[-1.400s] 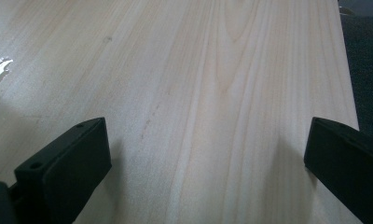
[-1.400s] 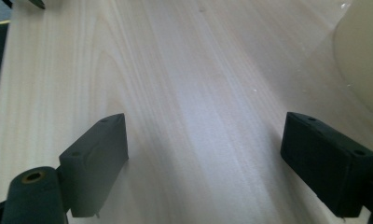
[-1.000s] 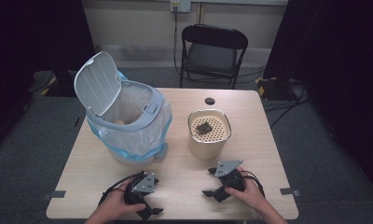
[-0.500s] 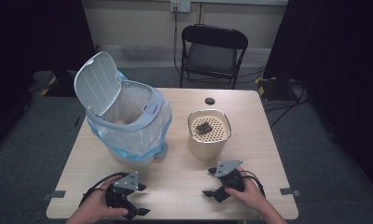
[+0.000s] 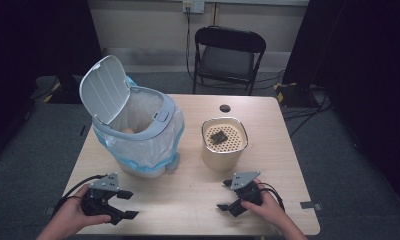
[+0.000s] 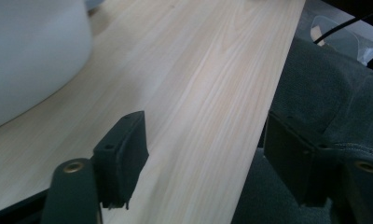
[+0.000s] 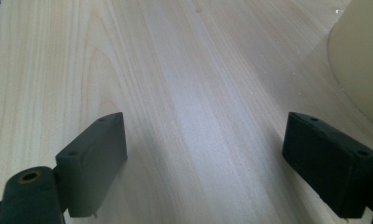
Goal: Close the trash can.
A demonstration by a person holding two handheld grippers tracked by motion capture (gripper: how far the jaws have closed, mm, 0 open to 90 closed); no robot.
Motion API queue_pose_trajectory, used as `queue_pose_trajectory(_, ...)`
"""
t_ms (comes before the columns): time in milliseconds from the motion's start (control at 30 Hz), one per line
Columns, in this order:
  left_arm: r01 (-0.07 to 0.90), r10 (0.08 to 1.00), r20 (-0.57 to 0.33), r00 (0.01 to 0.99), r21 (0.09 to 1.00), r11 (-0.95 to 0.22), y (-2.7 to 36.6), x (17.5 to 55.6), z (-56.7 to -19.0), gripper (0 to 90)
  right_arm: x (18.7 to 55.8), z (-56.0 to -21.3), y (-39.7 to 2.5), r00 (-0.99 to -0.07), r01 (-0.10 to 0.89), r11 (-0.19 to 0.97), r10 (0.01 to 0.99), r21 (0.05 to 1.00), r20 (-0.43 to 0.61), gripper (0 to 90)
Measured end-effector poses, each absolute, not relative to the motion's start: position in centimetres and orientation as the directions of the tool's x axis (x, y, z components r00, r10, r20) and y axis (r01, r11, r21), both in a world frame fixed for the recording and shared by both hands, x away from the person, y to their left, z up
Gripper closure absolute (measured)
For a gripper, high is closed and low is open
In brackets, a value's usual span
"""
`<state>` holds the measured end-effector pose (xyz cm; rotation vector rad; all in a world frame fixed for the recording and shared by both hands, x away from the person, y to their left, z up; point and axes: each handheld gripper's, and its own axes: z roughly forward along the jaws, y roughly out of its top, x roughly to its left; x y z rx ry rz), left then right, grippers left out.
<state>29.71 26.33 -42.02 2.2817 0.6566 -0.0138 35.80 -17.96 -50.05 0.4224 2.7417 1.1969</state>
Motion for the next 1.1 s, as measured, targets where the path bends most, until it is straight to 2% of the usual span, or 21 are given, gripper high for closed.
queue_pose_trajectory(300,0.512,0.518,-0.208,0.829,0.654,-0.557,29.0,29.9,-39.2,37.2,35.8,-50.1,-18.0,-0.954,0.206,0.648,0.301,0.733,0.001,12.9)
queue_pose_trajectory(633,0.529,0.575,-0.175,0.799,0.657,-0.536,31.5,30.4,-36.8,38.8,35.8,-50.0,-18.0,-0.953,0.207,0.648,0.303,0.733,0.002,12.8)
queue_pose_trajectory(1100,0.57,0.627,-0.193,0.755,0.666,-0.481,33.7,31.3,-33.0,40.7,35.8,-50.1,-18.0,-0.952,0.208,0.648,0.305,0.733,0.0,12.9)
